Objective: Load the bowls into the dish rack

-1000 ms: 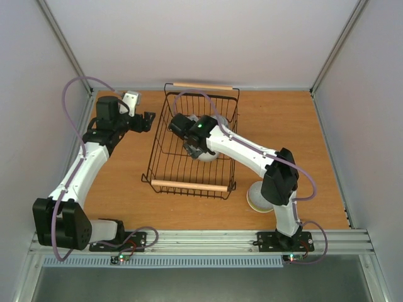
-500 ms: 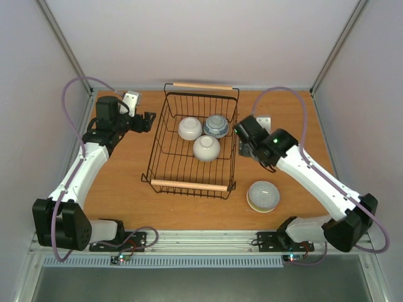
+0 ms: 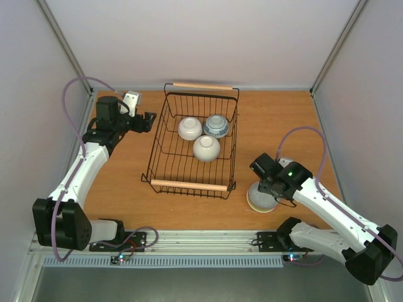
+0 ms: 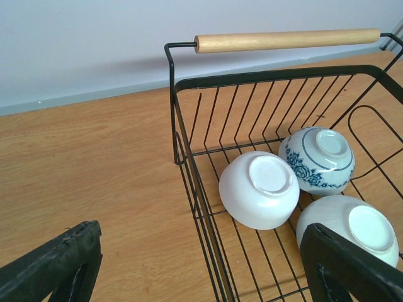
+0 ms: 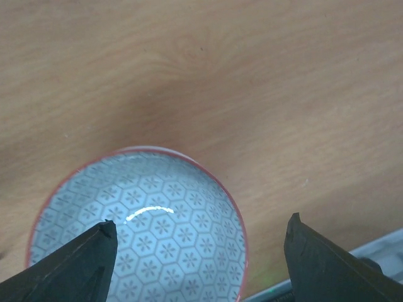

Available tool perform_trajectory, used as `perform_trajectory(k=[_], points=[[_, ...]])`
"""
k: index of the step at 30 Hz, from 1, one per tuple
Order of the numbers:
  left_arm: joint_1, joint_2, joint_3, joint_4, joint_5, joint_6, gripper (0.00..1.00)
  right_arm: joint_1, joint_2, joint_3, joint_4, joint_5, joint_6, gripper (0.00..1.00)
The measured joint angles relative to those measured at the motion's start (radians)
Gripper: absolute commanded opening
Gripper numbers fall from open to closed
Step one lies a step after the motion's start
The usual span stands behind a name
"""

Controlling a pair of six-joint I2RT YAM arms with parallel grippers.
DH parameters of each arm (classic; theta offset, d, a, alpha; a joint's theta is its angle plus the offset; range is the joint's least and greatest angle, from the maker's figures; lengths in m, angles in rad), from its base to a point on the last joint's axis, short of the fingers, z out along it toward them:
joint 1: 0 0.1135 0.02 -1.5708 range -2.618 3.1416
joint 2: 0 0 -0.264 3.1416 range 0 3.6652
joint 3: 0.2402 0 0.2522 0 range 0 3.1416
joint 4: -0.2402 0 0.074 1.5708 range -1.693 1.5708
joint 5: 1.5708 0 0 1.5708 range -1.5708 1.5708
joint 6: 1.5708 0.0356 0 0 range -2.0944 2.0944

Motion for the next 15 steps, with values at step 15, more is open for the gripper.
perform_trajectory(k=[15], points=[[0.000, 0.003, 0.000, 0.000, 0.017, -0.001, 0.86, 0.007, -0.039, -0.164, -0.026, -0.088, 0.141, 0.53]])
